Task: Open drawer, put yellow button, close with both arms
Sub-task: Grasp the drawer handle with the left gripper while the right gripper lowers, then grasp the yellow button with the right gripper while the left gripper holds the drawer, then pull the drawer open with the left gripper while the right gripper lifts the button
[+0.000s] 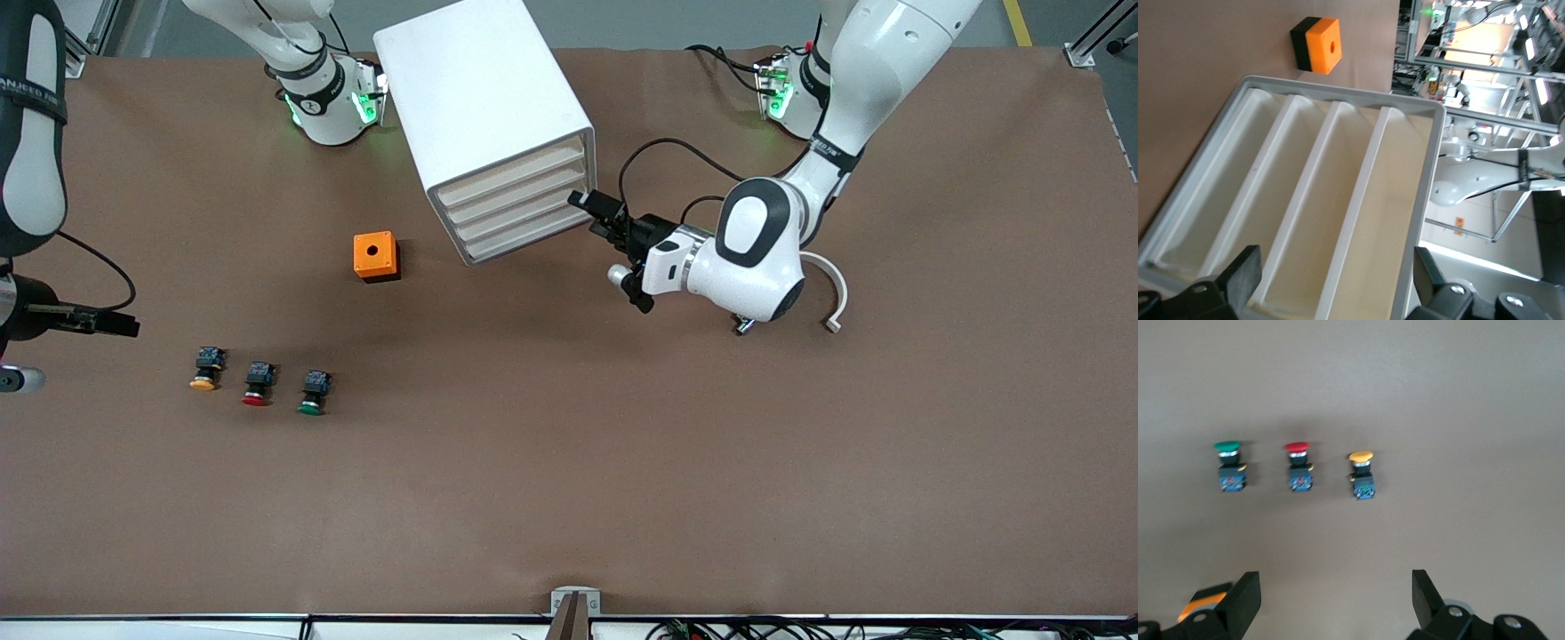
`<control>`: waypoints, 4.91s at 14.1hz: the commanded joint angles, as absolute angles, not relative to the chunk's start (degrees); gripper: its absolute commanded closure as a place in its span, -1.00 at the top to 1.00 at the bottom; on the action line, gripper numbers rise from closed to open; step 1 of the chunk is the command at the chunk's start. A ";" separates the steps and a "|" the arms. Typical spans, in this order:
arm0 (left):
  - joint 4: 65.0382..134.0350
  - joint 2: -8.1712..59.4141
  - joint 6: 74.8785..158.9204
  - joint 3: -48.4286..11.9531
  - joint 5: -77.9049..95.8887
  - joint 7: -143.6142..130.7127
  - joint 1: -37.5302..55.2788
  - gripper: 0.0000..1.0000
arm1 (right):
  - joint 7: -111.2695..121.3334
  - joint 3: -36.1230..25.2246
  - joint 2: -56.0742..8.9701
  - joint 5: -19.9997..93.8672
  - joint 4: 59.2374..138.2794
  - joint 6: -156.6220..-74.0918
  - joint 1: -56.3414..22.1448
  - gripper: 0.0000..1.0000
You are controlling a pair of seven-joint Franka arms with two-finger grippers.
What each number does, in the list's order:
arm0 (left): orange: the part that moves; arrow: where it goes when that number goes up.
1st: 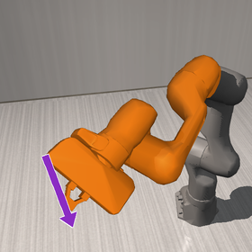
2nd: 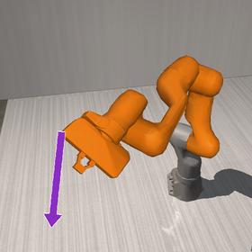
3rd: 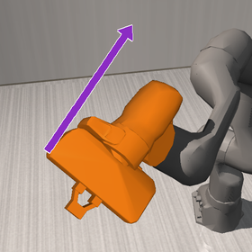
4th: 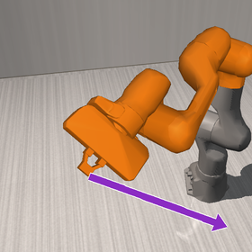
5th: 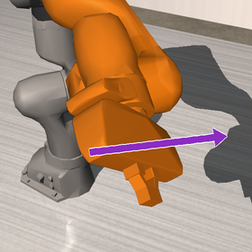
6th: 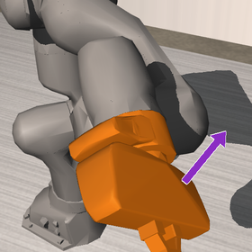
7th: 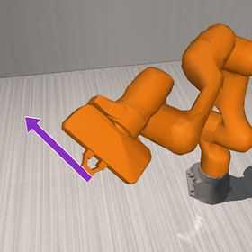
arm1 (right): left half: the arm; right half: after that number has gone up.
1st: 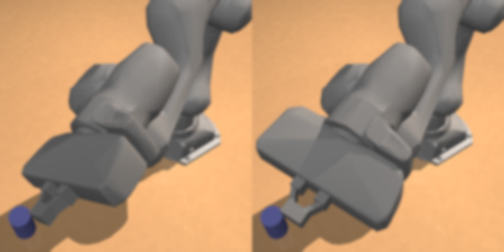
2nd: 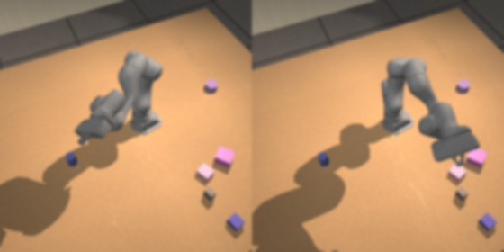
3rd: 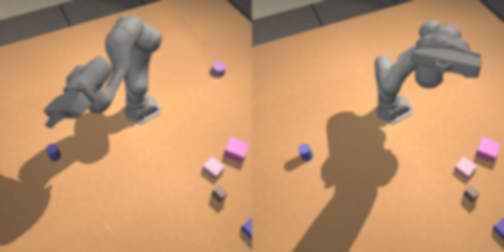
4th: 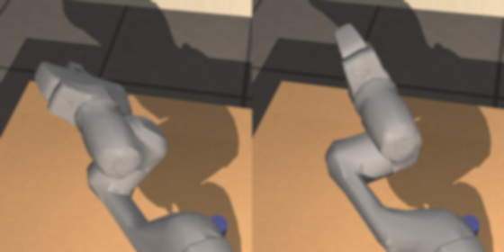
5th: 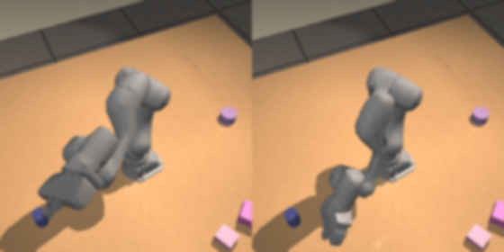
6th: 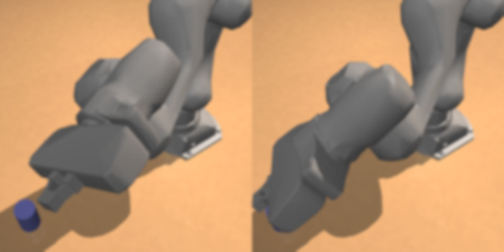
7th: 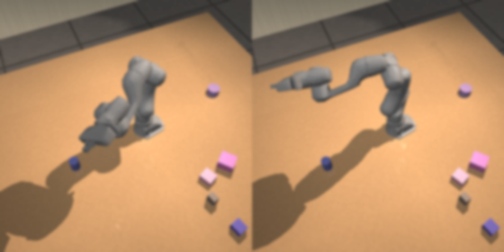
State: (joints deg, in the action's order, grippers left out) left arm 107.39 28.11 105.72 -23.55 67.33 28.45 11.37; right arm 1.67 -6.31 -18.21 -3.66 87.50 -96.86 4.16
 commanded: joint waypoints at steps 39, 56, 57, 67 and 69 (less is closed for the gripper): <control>108.46 34.98 116.45 -23.91 90.26 52.73 25.66 -0.34 | 7.29 -5.01 -33.05 -3.43 109.78 -134.38 10.46 -0.37; 104.16 34.54 117.51 -19.69 89.30 42.73 24.87 -1.00 | 4.15 -5.01 -23.31 -3.51 105.56 -116.30 5.63 -0.49; 103.19 34.63 117.51 -19.08 89.30 41.76 24.79 -1.00 | 1.52 -5.01 -21.99 -3.52 105.47 -114.10 4.41 -0.48; 97.65 35.51 117.25 -17.05 79.89 35.79 17.67 -1.00 | -36.70 -5.01 -10.72 -3.43 93.89 -84.31 -17.20 -0.51; 97.56 34.98 117.07 -16.96 79.81 30.53 17.75 0.99 | -44.08 -4.92 -10.72 -3.17 91.07 -83.24 -21.34 -0.51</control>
State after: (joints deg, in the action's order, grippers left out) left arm 99.19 35.21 116.11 -16.87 80.44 36.35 17.73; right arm -38.08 -4.30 -10.00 -3.43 94.46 -85.16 -18.30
